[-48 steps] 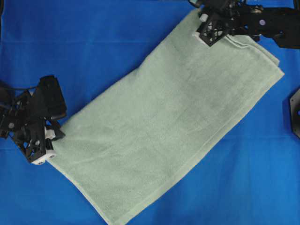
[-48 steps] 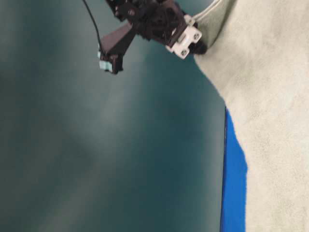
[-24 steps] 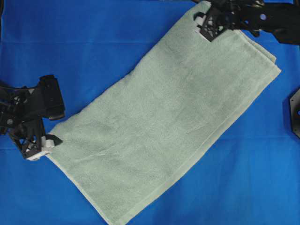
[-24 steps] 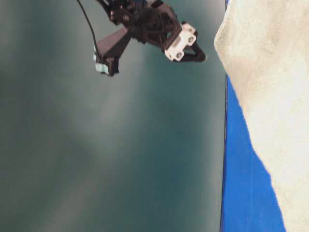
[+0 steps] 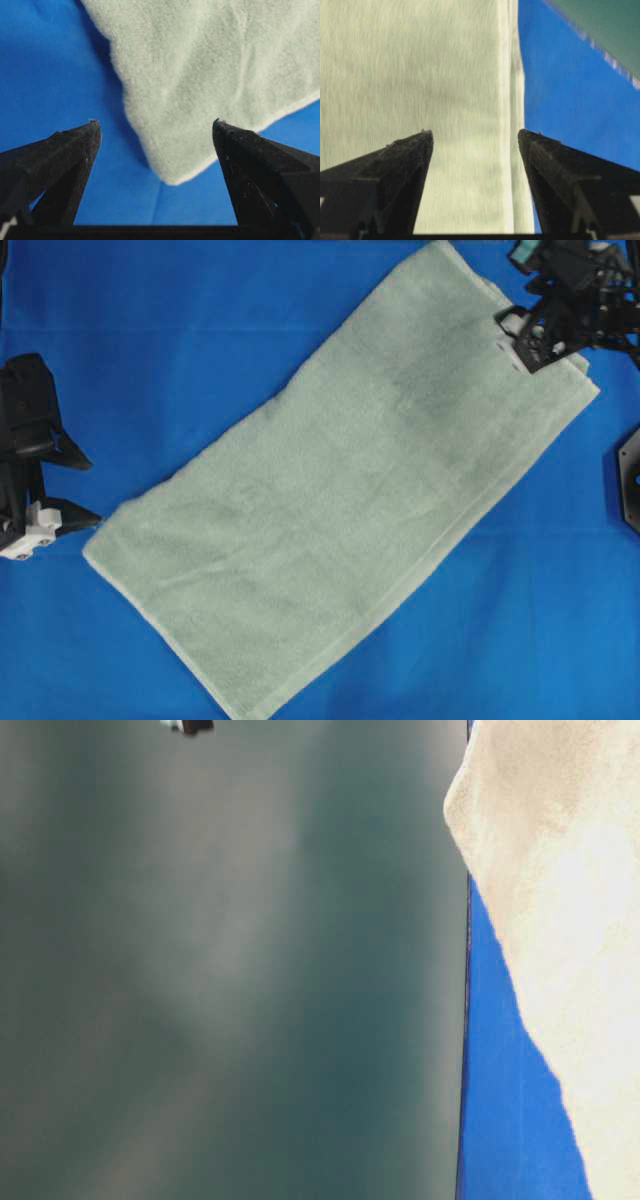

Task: Fold a bath towel.

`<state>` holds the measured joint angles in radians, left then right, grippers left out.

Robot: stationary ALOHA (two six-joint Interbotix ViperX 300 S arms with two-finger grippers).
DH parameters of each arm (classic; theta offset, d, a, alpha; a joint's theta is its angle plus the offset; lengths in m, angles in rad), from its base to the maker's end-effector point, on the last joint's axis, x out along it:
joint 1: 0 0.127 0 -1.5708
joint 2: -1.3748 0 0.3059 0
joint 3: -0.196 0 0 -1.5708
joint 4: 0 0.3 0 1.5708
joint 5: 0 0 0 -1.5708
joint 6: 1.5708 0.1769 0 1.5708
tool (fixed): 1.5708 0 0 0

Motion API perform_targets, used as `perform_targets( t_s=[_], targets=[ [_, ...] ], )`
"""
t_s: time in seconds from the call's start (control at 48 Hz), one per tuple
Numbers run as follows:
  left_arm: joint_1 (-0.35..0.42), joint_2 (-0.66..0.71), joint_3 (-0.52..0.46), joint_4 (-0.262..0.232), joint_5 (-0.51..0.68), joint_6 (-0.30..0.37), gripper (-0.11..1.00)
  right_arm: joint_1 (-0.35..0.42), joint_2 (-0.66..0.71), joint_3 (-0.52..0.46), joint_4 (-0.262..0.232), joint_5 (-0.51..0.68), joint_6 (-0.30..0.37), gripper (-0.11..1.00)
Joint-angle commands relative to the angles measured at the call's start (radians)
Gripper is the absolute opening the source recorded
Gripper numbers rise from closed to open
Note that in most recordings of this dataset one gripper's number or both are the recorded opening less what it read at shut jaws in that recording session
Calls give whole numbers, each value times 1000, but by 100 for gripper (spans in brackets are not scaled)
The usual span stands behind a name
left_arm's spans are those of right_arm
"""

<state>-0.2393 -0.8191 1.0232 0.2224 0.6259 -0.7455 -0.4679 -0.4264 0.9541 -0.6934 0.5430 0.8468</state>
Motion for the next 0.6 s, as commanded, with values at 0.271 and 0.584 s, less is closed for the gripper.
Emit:
perform_targets(
  t_s=[0.271, 0.584],
  targets=[
    [34, 31, -12, 3, -18, 64, 86, -58, 75, 25, 61, 0, -66, 66],
    [35, 43, -11, 5, -20, 67, 86, -221, 334, 61, 48, -273, -69, 66]
  ],
)
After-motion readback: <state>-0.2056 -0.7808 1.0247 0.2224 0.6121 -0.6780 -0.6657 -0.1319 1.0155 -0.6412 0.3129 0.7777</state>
